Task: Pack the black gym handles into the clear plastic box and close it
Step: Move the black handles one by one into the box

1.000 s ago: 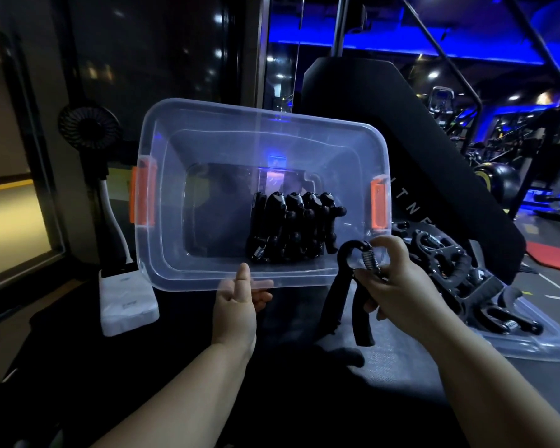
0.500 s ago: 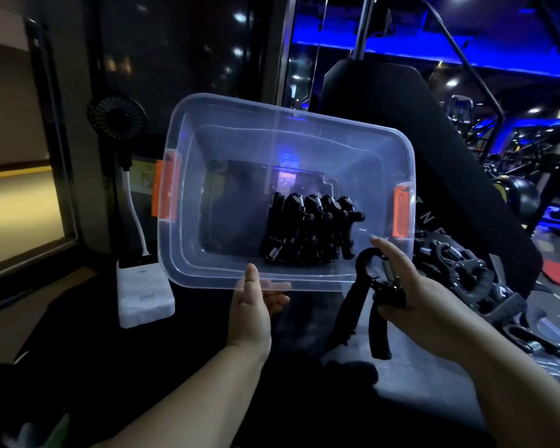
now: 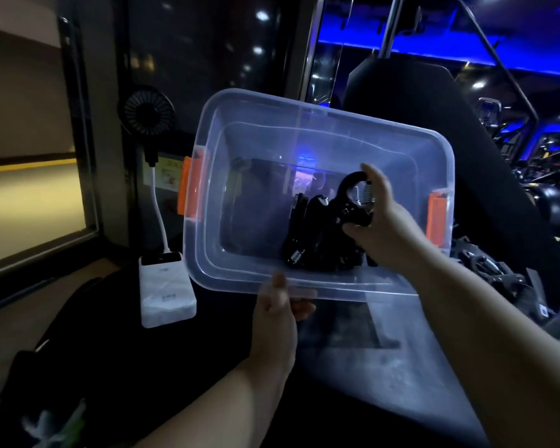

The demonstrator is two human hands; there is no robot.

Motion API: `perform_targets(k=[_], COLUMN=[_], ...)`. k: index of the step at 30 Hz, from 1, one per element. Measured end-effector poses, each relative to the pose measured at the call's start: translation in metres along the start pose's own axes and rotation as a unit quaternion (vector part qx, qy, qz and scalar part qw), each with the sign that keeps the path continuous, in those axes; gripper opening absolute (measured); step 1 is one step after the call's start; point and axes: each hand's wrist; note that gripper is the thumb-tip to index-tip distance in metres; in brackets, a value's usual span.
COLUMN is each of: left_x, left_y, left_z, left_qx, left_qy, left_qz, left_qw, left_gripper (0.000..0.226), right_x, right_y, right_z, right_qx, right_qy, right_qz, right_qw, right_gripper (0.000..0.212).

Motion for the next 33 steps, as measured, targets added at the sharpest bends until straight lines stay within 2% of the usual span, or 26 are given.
perform_targets(k=[6,10,14,16,19,23,26,30,33], left_x=[0.001,0.003,0.004,0.002,0.001,0.001,0.002,-0.001,-0.002], left_y=[0.001,0.001,0.002,0.003,0.003,0.003,0.002,0.006,0.007], left_z=[-0.001,-0.003,-0.007,-0.007,-0.006,-0.006,-0.008,-0.006,-0.007], left_qx=[0.020,0.038,0.034,0.034,0.021,0.026,0.031,0.003,0.012], left_qy=[-0.006,-0.009,0.027,0.037,0.037,0.056,0.060,0.048,0.067], left_qz=[-0.004,-0.008,0.005,0.001,-0.004,-0.014,-0.020,-0.014,-0.001], left_qw=[1.000,0.999,0.999,0.999,0.999,0.998,0.998,0.999,0.998], left_gripper=[0.051,0.044,0.039,0.036,0.035,0.053,0.087,0.090,0.081], right_x=[-0.023,-0.039,-0.058,-0.063,-0.065,-0.071,-0.072,-0.071,-0.071], right_y=[-0.059,-0.093,-0.112,-0.114,-0.117,-0.124,-0.130,-0.136,-0.137], right_z=[0.019,0.016,0.009,0.009,0.005,-0.004,-0.006,-0.003,-0.002], right_qx=[0.080,0.118,0.185,0.241,0.322,0.327,0.327,0.330,0.333], right_qy=[0.049,0.055,0.041,0.077,0.171,0.199,0.206,0.201,0.191], right_qz=[0.076,0.102,0.125,0.100,0.017,-0.016,0.020,0.061,0.075], right_qw=[0.993,0.986,0.974,0.962,0.931,0.924,0.922,0.921,0.920], right_gripper=[0.086,0.088,0.088,0.087,0.076,0.063,0.082,0.105,0.109])
Point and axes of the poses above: each hand's wrist, its own x-axis away from the middle knuckle, its own y-axis out of the back of the hand, z = x × y, and after that the axes turned 10 degrees about -z, right-handed
